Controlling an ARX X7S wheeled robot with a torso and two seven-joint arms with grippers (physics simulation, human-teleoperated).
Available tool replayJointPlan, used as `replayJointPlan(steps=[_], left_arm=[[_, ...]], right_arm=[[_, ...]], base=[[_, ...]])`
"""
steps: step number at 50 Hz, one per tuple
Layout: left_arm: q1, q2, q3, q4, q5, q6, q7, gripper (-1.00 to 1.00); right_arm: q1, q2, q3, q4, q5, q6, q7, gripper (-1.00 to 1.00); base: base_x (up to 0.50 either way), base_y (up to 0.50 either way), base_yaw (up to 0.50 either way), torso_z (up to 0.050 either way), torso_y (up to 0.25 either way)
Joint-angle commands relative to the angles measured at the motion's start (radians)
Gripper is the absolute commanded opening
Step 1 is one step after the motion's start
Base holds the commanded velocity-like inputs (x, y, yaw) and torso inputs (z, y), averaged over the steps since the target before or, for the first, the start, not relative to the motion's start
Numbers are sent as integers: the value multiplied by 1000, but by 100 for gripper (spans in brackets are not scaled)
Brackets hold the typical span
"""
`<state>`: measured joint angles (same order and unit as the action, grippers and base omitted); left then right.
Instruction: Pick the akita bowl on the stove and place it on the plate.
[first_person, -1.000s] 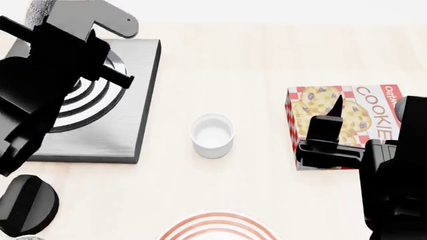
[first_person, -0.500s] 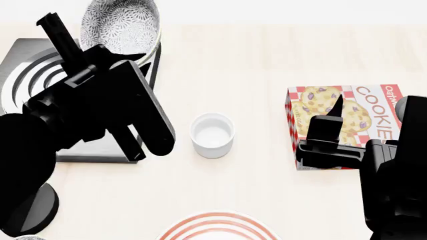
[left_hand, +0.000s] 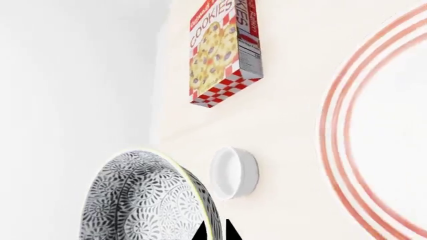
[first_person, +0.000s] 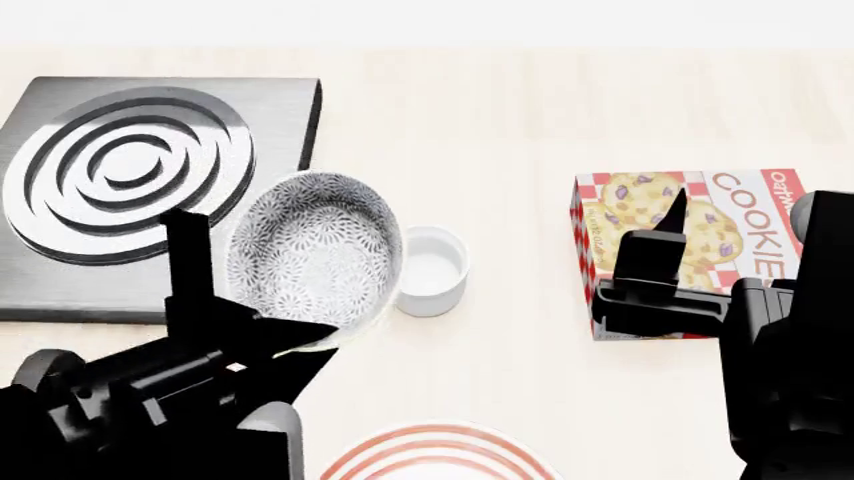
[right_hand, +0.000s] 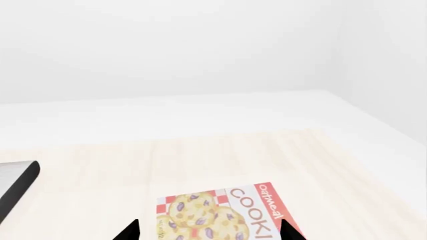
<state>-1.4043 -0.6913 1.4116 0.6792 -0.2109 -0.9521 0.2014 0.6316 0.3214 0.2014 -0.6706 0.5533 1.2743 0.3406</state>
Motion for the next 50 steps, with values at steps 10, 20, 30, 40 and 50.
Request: replayJointPlan(steps=[10,20,30,40,50], left_arm=[[-33,21,75,119,51,17,87,-100],[-44,72,163,164,93,-27,97,-100],[-49,87,168,160,95,-34,102,-100],[-49,133,154,164,87,-55,101,-100],[-43,167,180,184,96,-86,97,-100]], right_arm=[[0,-11,20,0,-4,0,-10,100],[4,-13,24,-5,5,10,-2,100],[4,-11,23,-3,10,7,2,100],[-7,-6,15,13,5,-21,-2,100],[4,-6,21,4,19,1,8,100]], base=[[0,0,0,0,0],[0,0,0,0,0],[0,0,0,0,0],[0,0,0,0,1],[0,0,0,0,0]])
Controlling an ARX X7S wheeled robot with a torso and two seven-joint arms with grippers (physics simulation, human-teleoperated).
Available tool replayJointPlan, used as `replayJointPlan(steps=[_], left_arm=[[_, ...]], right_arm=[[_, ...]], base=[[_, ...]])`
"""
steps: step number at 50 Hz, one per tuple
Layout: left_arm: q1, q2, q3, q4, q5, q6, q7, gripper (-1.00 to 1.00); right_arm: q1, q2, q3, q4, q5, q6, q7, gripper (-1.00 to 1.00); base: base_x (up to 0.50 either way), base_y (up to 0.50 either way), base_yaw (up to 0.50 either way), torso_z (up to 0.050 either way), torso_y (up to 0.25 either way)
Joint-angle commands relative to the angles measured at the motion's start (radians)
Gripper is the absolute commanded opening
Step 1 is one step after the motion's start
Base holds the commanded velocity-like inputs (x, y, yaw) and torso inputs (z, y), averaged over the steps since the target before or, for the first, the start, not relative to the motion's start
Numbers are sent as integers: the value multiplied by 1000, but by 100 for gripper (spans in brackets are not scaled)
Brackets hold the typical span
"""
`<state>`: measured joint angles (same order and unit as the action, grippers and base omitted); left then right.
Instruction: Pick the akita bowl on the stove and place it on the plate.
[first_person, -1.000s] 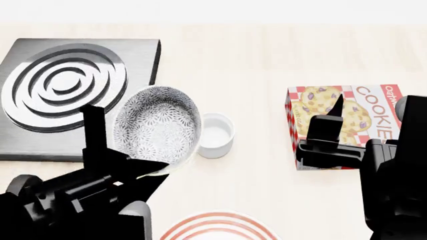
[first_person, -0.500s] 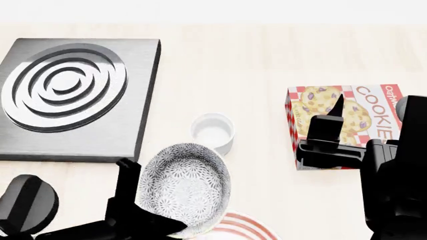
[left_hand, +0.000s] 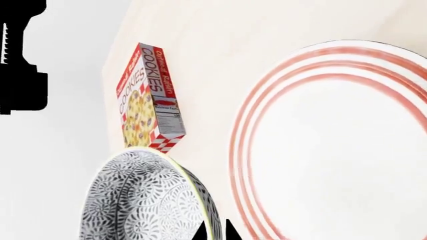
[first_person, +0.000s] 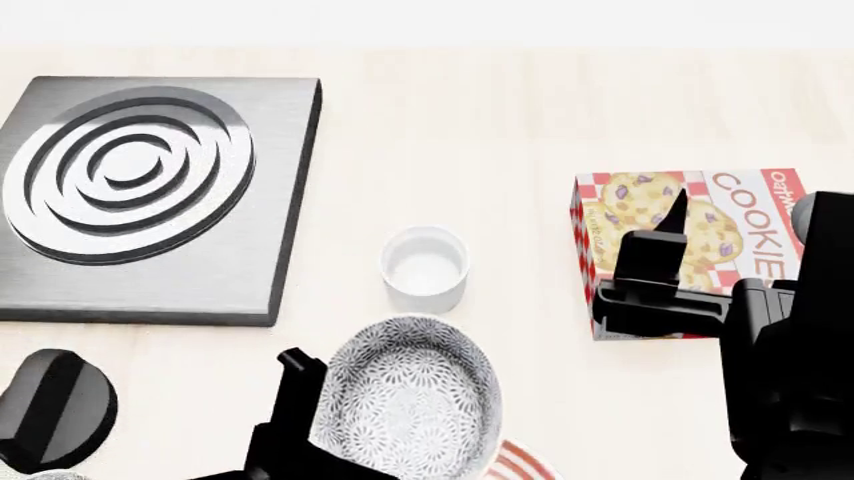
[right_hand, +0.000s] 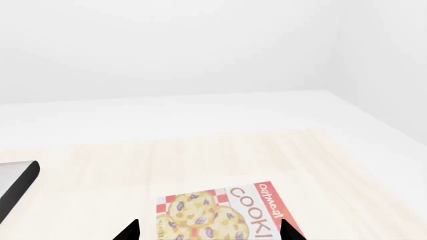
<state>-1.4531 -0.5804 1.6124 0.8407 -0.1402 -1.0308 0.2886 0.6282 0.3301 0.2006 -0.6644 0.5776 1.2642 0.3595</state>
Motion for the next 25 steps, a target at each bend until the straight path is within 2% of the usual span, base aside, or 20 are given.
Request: replayJointPlan(steps=[1,25], left_arm=[[7,59,-19,22,27,-7,7,-100],[51,101,27,29,44,-38,-25,-100]], right_arm=[[7,-14,21,-1,-6,8,-12,100],[0,-8,19,3,4,-3,-5,100]], base=[[0,0,0,0,0],[0,0,0,0,0]])
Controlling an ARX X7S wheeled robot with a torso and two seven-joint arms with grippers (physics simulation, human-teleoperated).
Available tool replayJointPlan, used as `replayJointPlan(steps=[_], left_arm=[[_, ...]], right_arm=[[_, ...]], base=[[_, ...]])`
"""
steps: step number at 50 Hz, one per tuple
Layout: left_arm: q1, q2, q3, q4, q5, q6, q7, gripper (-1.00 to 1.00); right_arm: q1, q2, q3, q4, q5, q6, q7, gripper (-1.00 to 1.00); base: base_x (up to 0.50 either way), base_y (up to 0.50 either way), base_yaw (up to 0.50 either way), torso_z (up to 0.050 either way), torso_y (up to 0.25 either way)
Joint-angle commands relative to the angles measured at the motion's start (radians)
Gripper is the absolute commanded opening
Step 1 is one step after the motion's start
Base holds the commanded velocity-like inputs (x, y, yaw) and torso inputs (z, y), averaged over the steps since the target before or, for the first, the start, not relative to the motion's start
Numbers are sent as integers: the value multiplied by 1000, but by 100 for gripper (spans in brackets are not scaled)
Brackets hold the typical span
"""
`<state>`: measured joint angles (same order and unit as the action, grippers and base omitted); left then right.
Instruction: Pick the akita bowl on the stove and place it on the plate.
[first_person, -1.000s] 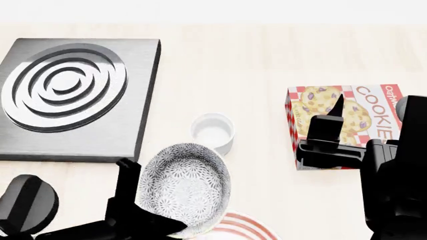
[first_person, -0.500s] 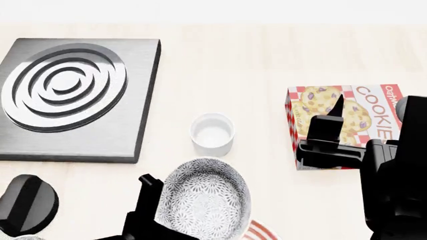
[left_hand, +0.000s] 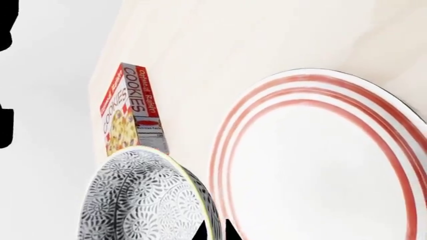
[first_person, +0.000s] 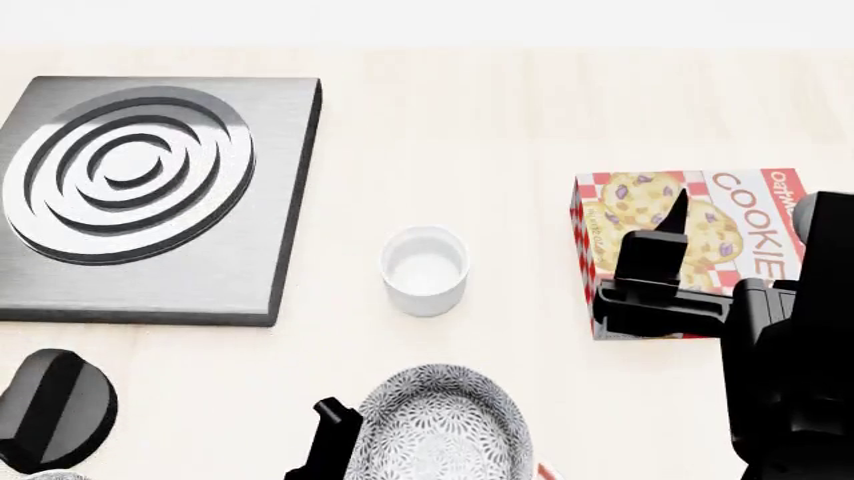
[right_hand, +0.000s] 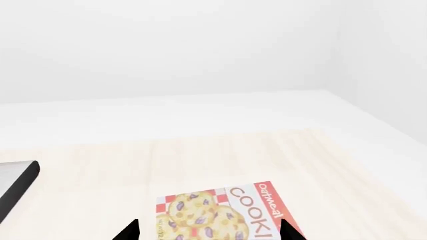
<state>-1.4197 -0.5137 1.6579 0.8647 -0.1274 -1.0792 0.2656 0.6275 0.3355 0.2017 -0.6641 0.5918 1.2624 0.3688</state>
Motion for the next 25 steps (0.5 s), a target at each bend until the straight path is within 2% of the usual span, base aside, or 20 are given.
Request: replayJointPlan(steps=[1,25], left_arm=[[20,35,-17,5,32,9,-4,-100],[52,43,31,10,45,-1,-23,-100]], right_arm=[[1,-13,17,3,-10,-2,-14,100],[0,-9,15,6,2,-7,-5,100]], base=[[0,0,0,0,0],[0,0,0,0,0]])
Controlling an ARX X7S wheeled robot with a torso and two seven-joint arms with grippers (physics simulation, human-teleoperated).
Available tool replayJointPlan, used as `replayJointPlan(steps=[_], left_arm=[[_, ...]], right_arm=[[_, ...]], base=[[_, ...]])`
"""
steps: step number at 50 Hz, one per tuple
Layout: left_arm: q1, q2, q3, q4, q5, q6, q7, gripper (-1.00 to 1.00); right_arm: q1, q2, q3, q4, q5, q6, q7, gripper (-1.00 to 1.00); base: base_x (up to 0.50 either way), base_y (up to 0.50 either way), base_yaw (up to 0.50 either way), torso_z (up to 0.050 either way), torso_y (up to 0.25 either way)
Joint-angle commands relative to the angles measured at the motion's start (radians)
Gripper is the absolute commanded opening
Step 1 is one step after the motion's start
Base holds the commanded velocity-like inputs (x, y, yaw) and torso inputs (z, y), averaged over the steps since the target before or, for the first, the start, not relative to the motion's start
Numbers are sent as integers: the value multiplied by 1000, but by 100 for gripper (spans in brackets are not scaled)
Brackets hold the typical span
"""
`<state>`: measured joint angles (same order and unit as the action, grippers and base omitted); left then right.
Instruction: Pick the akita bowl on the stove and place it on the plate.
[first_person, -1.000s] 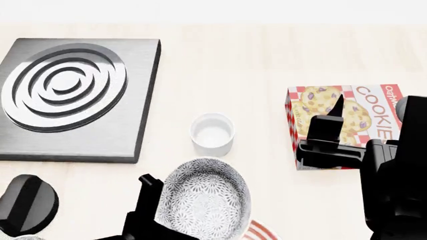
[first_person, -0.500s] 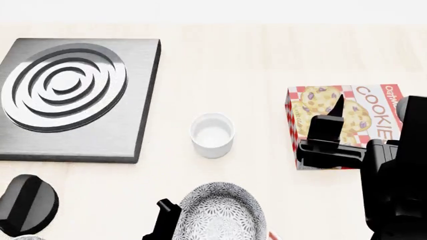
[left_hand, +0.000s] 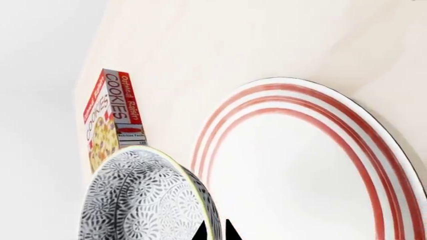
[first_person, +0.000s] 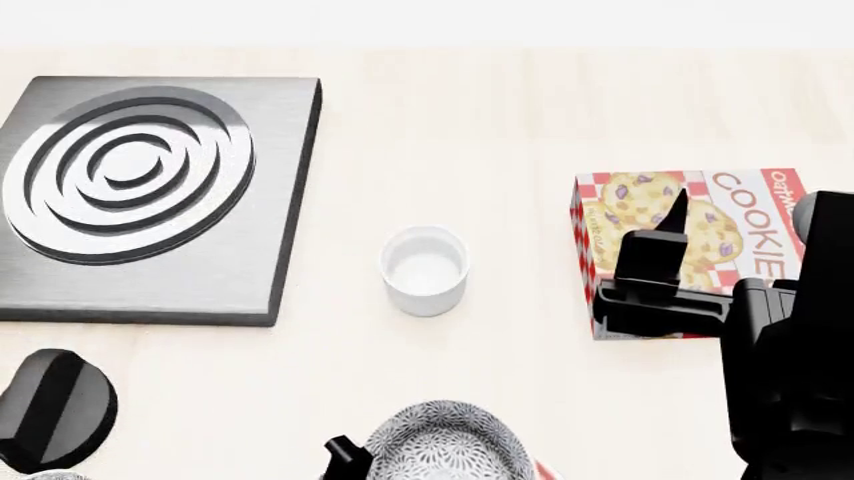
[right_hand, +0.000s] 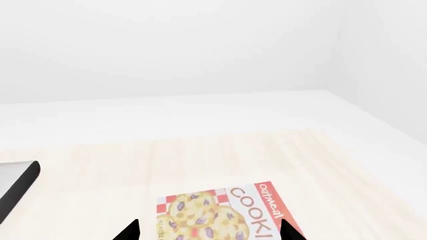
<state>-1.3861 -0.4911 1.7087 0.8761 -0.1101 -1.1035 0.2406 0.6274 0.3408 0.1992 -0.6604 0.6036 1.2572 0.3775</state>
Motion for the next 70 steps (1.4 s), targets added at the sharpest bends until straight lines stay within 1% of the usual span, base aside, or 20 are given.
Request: replayJointPlan(steps=[1,27,46,54,59,70], left_arm=[[18,20,-18,1,28,21,2,-100],[71,11,-24,-14,31,43,-35,-100],[96,-16,-28,-67,38,95,-56,-100],[103,-12,-31,-67,40,94,-63,-100],[113,-13,-30,-80,48,110,-77,-100],[116,2,-29,-86,53,105,-82,-100]], right_arm=[[0,-13,16,3,-11,-3,-14,100],[-3,-8,14,3,2,-8,-4,100],[-6,-3,10,8,8,-17,0,100],[-8,0,8,10,10,-22,1,100],[3,-3,17,-5,25,5,13,100],[-4,1,9,6,23,-15,11,100]], base=[[0,0,0,0,0],[0,0,0,1,0],[0,0,0,0,1],[0,0,0,0,0],[0,0,0,0,0],[0,0,0,0,1]])
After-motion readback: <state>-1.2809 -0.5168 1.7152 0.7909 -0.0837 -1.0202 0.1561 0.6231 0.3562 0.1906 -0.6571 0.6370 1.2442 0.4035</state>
